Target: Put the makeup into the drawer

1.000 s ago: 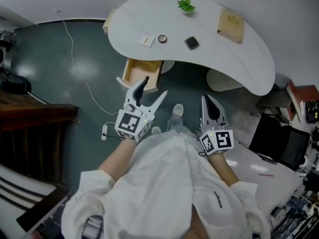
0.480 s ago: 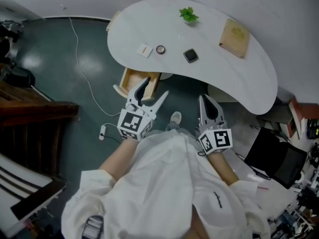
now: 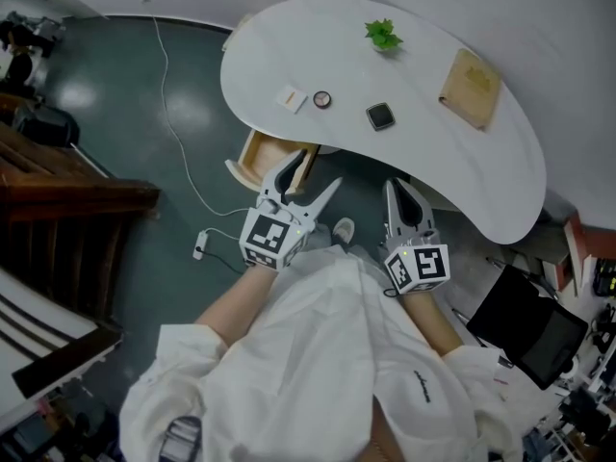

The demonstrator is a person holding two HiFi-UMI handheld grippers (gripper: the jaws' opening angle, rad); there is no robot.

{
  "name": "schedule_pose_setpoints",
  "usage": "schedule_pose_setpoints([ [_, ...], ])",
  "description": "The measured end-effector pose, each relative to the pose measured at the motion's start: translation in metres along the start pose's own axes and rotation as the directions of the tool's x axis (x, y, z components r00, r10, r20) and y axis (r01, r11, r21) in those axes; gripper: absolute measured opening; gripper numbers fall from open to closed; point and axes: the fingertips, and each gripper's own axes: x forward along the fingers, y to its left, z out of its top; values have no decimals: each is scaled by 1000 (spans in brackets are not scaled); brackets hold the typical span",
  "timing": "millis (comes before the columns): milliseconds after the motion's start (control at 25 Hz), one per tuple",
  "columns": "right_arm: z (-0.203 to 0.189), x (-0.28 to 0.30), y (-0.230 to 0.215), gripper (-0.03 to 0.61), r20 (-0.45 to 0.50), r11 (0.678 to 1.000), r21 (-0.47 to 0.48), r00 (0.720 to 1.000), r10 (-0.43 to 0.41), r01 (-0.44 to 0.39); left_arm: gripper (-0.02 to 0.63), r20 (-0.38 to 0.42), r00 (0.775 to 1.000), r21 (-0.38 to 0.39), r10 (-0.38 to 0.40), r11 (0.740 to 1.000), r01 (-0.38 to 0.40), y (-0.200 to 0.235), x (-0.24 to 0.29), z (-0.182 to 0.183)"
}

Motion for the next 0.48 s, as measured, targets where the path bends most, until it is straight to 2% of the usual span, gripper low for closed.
schedule_pose_setpoints([
  [240, -1, 19, -1, 29, -25, 1000, -5, 1000, 7, -8, 299, -10, 1000, -13, -1, 1000, 1, 14, 11, 1],
  [480, 2, 52, 3, 29, -49, 1000, -12, 999, 7, -7, 299, -23, 1000, -33, 12, 999, -12, 50, 23, -2],
])
